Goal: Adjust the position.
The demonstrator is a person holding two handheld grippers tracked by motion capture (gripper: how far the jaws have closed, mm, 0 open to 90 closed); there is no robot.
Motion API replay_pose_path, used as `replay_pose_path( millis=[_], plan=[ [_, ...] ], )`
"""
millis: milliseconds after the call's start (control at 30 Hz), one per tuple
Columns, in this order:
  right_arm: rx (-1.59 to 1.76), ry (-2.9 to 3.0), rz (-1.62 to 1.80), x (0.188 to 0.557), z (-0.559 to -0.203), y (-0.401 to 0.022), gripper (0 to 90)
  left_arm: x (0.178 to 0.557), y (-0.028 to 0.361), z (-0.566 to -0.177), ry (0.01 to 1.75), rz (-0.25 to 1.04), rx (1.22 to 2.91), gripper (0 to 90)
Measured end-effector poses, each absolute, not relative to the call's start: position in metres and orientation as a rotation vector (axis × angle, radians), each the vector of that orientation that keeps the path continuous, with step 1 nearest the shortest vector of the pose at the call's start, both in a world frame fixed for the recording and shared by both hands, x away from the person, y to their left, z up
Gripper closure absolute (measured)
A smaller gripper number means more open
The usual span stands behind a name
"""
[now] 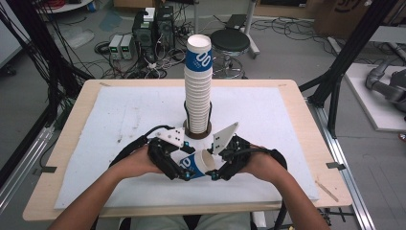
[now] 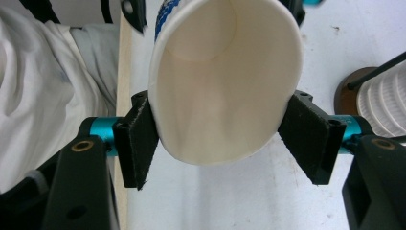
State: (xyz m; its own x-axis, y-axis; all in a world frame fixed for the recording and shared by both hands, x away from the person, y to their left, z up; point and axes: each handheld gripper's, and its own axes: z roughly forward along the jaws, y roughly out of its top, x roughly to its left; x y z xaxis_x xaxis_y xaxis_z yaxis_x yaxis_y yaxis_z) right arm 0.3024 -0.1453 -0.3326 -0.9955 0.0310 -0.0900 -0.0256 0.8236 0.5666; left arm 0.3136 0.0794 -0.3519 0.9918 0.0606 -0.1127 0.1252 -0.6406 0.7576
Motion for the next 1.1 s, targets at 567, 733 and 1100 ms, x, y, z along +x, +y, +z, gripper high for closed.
replay_pose_path(
  millis=[567, 733, 1100],
  plan=[
    [-0.030, 2.916, 0.823, 0.299, -0.336, -0.138, 26.5, 0.313, 0.069, -0.364, 0.077, -0.102, 2.306, 29.8],
    [0.048, 2.841, 1.106, 0.301, -0.332, -0.153, 21.5, 0.314, 0.083, -0.367, 0.086, -0.108, 2.182, 29.4],
    [0.310, 2.585, 1.532, 0.302, -0.330, -0.200, 20.1, 0.311, 0.122, -0.376, 0.203, 0.016, 1.861, 28.5]
  ],
)
